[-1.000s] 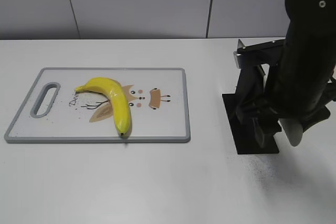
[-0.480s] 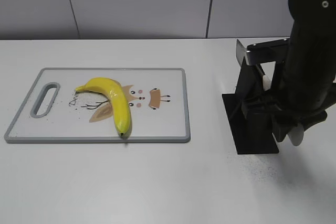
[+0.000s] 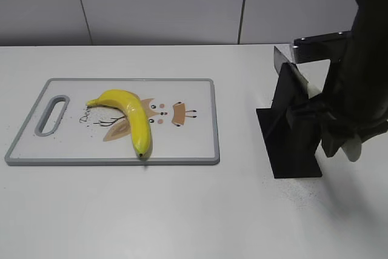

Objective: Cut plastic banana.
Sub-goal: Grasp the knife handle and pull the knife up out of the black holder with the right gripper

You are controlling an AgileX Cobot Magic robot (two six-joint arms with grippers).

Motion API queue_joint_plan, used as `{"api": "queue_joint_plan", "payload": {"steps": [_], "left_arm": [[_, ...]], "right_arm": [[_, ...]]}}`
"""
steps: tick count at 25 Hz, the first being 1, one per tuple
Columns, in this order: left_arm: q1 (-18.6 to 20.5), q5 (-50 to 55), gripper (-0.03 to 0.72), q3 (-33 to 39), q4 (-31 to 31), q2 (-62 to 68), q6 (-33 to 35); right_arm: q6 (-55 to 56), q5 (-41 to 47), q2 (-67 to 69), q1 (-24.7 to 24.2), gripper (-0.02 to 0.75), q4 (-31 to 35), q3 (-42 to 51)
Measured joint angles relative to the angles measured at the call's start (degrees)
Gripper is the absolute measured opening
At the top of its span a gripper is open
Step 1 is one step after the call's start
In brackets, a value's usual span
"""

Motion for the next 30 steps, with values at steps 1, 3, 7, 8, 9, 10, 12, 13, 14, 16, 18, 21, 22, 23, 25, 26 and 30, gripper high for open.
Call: {"api": "queue_joint_plan", "payload": {"steps": [1,3,7,8,9,10,12,13,14,16,18,21,22,23,25,26,30], "left_arm": [[0.0,0.0,0.582,0.0,0.0,0.0,0.0],[0.0,0.0,0.582,0.0,0.0,0.0,0.0],[0.0,0.0,0.582,0.0,0.0,0.0,0.0],[0.0,0.0,0.582,0.0,0.0,0.0,0.0],[0.0,0.0,0.582,0.0,0.0,0.0,0.0],[0.0,0.0,0.582,0.0,0.0,0.0,0.0],[0.0,0.0,0.582,0.0,0.0,0.0,0.0],[0.0,0.0,0.582,0.0,0.0,0.0,0.0],[0.0,0.0,0.582,0.0,0.0,0.0,0.0],[0.0,0.0,0.582,0.0,0.0,0.0,0.0],[0.0,0.0,0.577,0.0,0.0,0.0,0.0],[0.0,0.0,0.567,0.0,0.0,0.0,0.0],[0.0,0.0,0.562,0.0,0.0,0.0,0.0],[0.0,0.0,0.560,0.0,0.0,0.0,0.0],[0.0,0.0,0.556,0.0,0.0,0.0,0.0],[0.0,0.0,0.555,0.0,0.0,0.0,0.0],[0.0,0.0,0.554,0.0,0.0,0.0,0.0]], "right_arm": [[0.0,0.2,-0.6,0.0,0.164,0.0,0.0],[-0.1,0.6,-1.8,0.1,0.164,0.1,0.0],[-0.1,0.9,-3.7,0.1,0.164,0.1,0.0],[-0.1,0.9,-4.1,0.1,0.164,0.1,0.0],[-0.2,1.0,-4.6,0.1,0.164,0.1,0.0],[-0.2,1.0,-4.8,0.1,0.164,0.1,0.0],[-0.2,1.0,-5.5,0.1,0.164,0.1,0.0],[-0.2,1.0,-5.8,0.1,0.164,0.1,0.0],[-0.2,1.0,-6.0,0.1,0.164,0.1,0.0],[-0.2,1.1,-6.5,0.1,0.164,0.1,0.0],[-0.2,1.2,-6.9,0.1,0.164,0.1,0.0],[-0.2,2.6,-7.6,0.1,0.164,-0.4,-1.2],[-0.2,3.4,-7.8,0.1,0.164,-1.0,-1.9],[-0.2,4.2,-8.0,0.1,0.164,-1.7,-2.9],[-0.2,5.6,-8.3,0.1,0.164,-2.9,-5.3],[-0.6,6.0,-8.3,0.1,0.164,-3.3,-6.6],[-6.9,6.3,-8.5,0.1,0.164,-3.6,-11.0]]}}
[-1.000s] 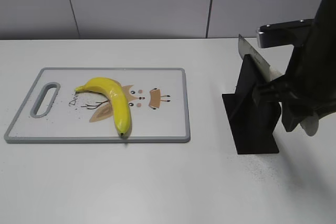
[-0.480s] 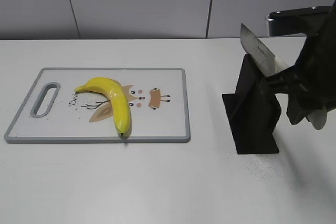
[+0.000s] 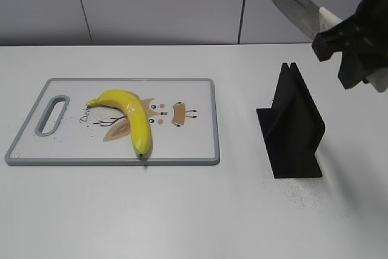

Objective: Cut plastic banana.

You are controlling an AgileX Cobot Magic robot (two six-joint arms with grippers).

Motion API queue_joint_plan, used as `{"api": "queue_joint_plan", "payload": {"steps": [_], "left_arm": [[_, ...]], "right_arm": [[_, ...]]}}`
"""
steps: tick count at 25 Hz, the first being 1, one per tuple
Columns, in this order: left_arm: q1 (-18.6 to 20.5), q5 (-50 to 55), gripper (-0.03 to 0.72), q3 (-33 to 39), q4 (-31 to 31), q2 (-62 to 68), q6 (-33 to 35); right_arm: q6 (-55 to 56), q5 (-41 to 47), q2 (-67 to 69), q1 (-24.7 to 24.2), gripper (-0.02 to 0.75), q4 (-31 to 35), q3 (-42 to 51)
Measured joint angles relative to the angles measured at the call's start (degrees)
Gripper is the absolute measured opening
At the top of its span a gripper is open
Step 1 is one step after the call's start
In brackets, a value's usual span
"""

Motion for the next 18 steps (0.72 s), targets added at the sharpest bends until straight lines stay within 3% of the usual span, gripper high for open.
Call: {"api": "queue_joint_plan", "payload": {"steps": [11,18], "left_arm": [[0.0,-0.6,0.553,-0.2,1.1,0.4,0.1],[0.0,-7.2,0.555,-3.7,0.6,10.7,0.1]], "right_arm": [[-21.4,1.6,3.0,0.0,0.164,0.0,-7.6],[-37.1,2.4,12.3,0.0,0.164,0.1,-18.8]]}}
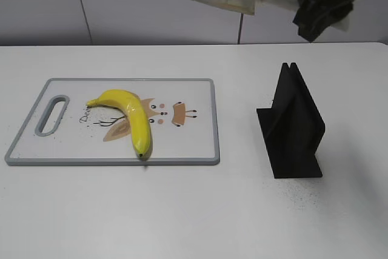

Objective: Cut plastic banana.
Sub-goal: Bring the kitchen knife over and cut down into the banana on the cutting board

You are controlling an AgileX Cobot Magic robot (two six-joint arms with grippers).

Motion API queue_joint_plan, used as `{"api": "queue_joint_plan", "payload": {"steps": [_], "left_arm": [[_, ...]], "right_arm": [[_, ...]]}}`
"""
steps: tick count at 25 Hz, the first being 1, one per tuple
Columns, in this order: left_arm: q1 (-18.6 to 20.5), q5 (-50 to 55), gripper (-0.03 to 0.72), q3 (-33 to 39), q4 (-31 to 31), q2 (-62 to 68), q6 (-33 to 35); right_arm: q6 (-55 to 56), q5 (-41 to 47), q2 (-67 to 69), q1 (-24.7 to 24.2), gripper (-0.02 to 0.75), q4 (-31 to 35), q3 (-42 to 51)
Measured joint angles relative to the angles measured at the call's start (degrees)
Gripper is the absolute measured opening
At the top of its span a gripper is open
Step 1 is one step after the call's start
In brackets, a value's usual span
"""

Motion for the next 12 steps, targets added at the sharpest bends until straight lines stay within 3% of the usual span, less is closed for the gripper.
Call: {"api": "queue_joint_plan", "payload": {"steps": [6,12], "left_arm": [[-0.1,-8.1,0.595,-2.9,-3.1,9.1,2.7],[-0.1,-11.0,0.599,-9.2,-11.9,21.8,16.1]], "right_arm": [[-20.7,0.0,6.1,0.0,0.164,3.0,-6.2],[-37.9,-0.1,9.6,0.0,0.164,7.7,-6.7]]}}
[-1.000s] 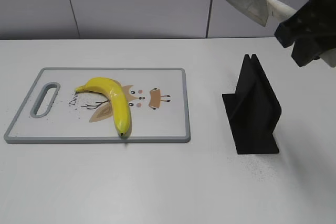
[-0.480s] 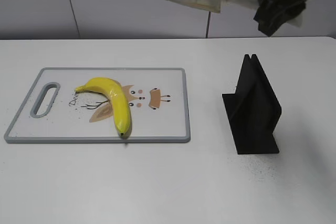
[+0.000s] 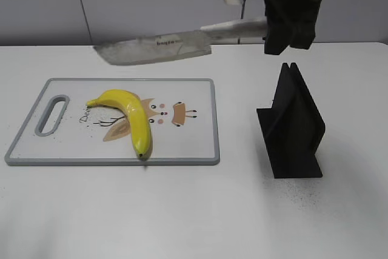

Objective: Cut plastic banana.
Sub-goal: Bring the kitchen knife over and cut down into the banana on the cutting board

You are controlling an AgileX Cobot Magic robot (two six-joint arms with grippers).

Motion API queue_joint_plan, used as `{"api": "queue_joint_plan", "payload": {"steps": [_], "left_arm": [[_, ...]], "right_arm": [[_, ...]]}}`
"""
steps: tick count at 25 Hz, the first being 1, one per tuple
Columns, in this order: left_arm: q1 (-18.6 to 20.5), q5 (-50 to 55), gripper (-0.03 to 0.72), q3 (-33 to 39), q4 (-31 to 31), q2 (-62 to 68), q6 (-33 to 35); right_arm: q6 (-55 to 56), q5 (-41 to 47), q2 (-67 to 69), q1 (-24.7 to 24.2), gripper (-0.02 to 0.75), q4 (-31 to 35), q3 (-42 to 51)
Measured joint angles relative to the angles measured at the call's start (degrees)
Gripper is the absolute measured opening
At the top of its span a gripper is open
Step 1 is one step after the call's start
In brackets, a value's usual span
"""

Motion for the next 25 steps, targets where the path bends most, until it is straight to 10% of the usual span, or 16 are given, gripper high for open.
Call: {"api": "queue_joint_plan", "payload": {"steps": [14,25], "left_arm": [[0.0,21.6,0.593,-27.4,-18.8,40.5,39.3],[-8.6,25.0,0.589,-42.3,-9.8,61.4,47.7]], "right_arm": [[-13.2,-0.8,10.9,0.0,0.164,10.6,-8.7],[-16.7,-2.4,14.9,-1.8,0.164,19.1,-11.1]]}}
